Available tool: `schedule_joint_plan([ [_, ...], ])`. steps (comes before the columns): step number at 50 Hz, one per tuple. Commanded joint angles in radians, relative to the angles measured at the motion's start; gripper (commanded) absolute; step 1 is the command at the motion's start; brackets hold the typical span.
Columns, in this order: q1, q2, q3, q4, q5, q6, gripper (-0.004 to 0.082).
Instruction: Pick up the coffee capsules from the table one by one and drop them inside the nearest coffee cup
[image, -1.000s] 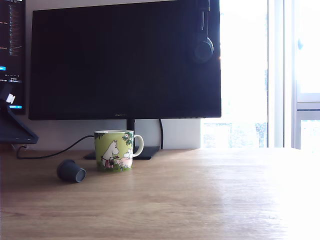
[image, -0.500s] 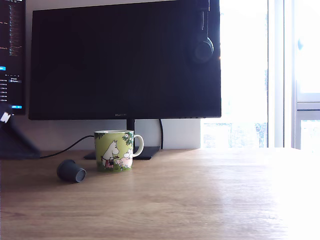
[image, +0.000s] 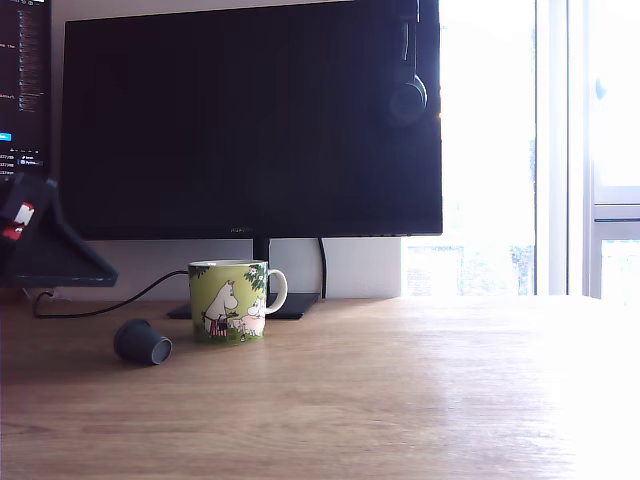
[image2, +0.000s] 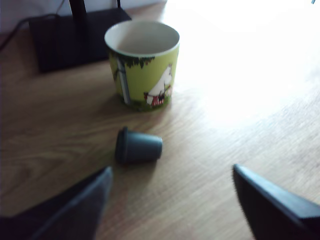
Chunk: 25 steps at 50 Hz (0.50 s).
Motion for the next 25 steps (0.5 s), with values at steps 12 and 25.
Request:
schedule_joint_plan([
  [12,-0.003,0.136,-0.016,0.178,0.001,0.019,0.0781],
  [25,-0.003,0.295,-0.015,0.357,0.000,0.024,0.0781],
])
